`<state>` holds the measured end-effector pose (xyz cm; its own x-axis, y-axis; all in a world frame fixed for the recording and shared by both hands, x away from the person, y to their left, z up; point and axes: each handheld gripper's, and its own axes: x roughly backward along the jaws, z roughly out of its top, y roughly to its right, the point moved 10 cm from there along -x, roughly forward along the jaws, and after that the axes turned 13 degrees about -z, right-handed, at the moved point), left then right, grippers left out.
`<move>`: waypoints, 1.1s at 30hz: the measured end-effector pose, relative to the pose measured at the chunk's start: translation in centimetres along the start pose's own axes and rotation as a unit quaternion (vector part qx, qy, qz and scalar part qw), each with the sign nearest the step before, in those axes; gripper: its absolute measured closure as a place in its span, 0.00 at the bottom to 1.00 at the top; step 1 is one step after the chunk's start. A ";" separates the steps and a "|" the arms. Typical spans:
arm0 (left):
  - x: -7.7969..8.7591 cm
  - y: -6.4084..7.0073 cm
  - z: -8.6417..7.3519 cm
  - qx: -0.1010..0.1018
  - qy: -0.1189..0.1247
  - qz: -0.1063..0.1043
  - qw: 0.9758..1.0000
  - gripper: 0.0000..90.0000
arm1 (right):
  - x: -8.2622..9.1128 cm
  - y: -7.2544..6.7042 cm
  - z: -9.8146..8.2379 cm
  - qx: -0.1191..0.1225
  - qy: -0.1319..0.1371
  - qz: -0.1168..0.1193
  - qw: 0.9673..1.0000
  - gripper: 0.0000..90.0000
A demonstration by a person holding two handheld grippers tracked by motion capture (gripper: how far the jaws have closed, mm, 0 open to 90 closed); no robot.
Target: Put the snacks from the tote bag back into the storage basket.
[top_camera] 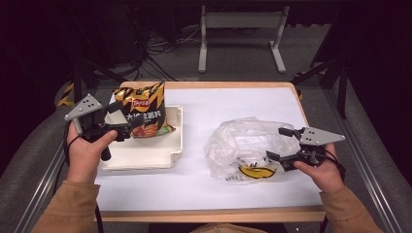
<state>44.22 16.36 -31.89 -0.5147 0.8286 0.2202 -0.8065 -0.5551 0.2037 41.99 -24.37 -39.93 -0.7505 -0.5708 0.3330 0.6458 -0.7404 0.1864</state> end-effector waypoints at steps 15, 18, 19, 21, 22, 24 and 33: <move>-0.8 3.0 -4.8 -0.065 -0.073 -0.018 0.995 0.09 | 0.7 2.0 -1.2 -0.039 -0.008 -0.003 0.999 0.10; -0.9 3.1 -6.1 -0.057 -0.074 -0.019 0.995 0.09 | 0.9 2.2 -1.3 -0.042 -0.008 -0.005 0.999 0.11; -0.9 3.2 -6.6 -0.052 -0.075 -0.021 0.996 0.09 | 1.0 2.3 -1.4 -0.043 -0.010 -0.006 0.999 0.11; -1.0 3.4 -7.6 -0.042 -0.079 -0.027 0.996 0.09 | 1.0 2.4 -1.5 -0.043 -0.012 -0.007 0.999 0.11; -0.9 3.4 -8.0 -0.037 -0.080 -0.029 0.996 0.09 | 1.1 2.4 -1.5 -0.044 -0.012 -0.007 0.999 0.11; -0.9 3.5 -8.6 -0.034 -0.082 -0.030 0.996 0.09 | 1.1 2.5 -1.6 -0.042 -0.012 -0.009 0.999 0.11; -0.6 2.7 -11.9 -0.011 -0.064 -0.027 0.998 0.09 | 0.9 2.6 -2.3 -0.044 -0.008 -0.008 0.999 0.11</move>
<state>38.85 15.24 -42.77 -0.4306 0.8403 0.3294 -0.8388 -0.5073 0.1976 42.64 -27.62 -41.24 -0.7581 -0.5527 0.3461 0.6178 -0.7787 0.1096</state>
